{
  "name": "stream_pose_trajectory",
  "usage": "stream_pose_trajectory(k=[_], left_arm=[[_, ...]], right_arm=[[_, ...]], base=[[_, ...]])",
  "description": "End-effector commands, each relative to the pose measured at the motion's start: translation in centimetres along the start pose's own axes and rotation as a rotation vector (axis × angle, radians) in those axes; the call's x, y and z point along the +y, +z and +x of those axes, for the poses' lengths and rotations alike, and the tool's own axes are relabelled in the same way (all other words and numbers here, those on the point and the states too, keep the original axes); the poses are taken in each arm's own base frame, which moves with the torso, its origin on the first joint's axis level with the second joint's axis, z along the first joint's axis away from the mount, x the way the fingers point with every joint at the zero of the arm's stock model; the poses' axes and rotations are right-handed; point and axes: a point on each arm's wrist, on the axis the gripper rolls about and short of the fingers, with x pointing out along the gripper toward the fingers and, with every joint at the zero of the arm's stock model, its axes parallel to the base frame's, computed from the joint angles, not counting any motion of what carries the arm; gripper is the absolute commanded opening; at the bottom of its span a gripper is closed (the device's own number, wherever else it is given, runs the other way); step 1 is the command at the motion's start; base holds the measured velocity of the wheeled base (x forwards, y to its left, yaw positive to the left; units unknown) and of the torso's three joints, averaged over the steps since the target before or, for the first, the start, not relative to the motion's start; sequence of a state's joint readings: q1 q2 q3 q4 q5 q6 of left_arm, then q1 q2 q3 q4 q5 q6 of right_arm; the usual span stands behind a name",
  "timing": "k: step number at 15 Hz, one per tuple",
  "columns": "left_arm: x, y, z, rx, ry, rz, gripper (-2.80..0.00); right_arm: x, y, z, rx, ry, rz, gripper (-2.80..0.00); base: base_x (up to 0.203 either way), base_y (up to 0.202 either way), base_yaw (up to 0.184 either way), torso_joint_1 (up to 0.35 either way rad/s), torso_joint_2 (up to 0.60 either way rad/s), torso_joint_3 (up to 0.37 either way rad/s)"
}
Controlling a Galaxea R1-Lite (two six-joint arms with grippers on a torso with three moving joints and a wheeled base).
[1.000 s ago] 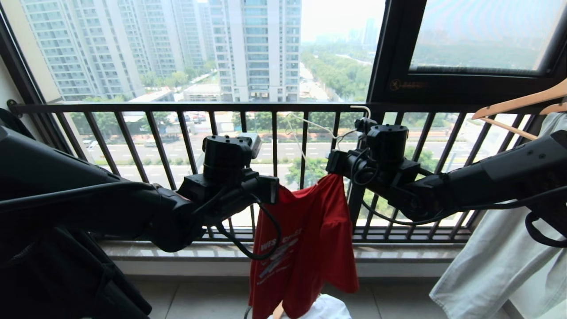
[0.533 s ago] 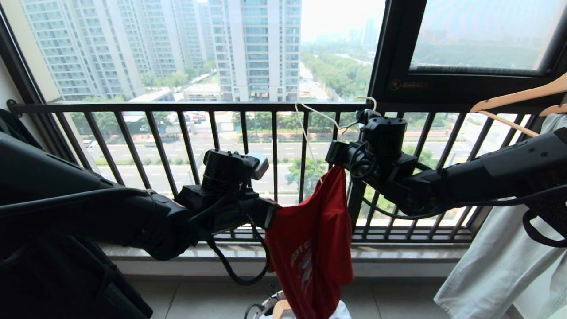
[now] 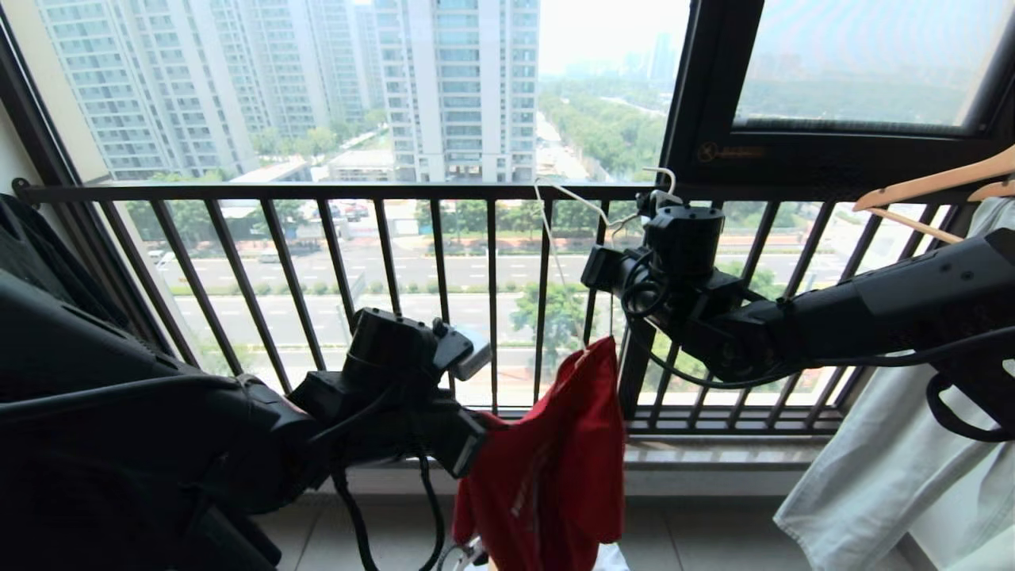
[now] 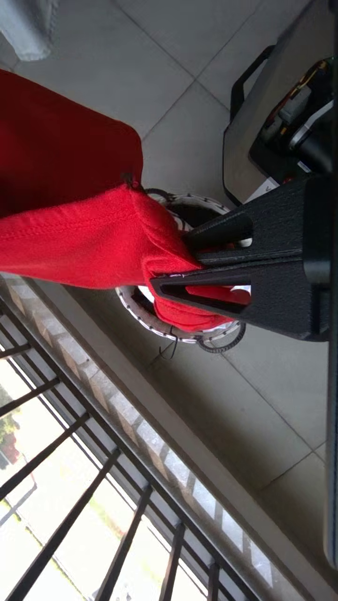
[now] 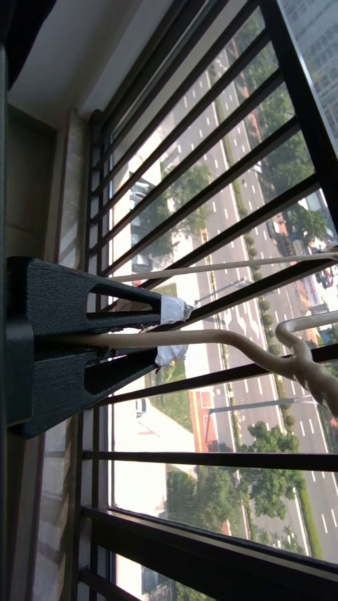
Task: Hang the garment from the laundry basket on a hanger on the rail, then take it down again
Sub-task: Take the clothes off the clothes rack, then put clothes in the basket
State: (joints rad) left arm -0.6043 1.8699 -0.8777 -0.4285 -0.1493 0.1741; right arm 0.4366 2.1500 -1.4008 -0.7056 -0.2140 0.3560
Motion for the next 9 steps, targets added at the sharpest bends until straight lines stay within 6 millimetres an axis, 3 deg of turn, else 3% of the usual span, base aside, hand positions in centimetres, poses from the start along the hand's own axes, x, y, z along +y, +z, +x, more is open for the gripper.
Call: stream_pose_trajectory(k=[1,4,7,9], left_arm=[[-1.0,-0.2,-1.9,-0.041,-0.175,0.012,-2.8],[-0.4,0.4,-1.3,-0.056,-0.167,-0.02,-2.8],[0.5,1.4,1.7,-0.062,-0.06,-0.188,-2.8],[1.1,1.8,4.0,-0.169,0.032,-0.254,-2.8]], right_arm=[[0.0,-0.1,0.5,-0.011,-0.012,0.003,-2.8],[0.0,-0.1,0.4,-0.013,-0.012,0.003,-2.8],[-0.1,-0.1,0.5,-0.011,-0.017,0.0,-2.8],[-0.3,-0.1,0.5,-0.015,-0.031,-0.027,-2.8]], base=[[0.0,0.0,0.0,0.0,0.0,0.0],[0.0,0.0,0.0,0.0,0.0,0.0],[0.0,0.0,0.0,0.0,0.0,0.0],[0.0,0.0,0.0,0.0,0.0,0.0]])
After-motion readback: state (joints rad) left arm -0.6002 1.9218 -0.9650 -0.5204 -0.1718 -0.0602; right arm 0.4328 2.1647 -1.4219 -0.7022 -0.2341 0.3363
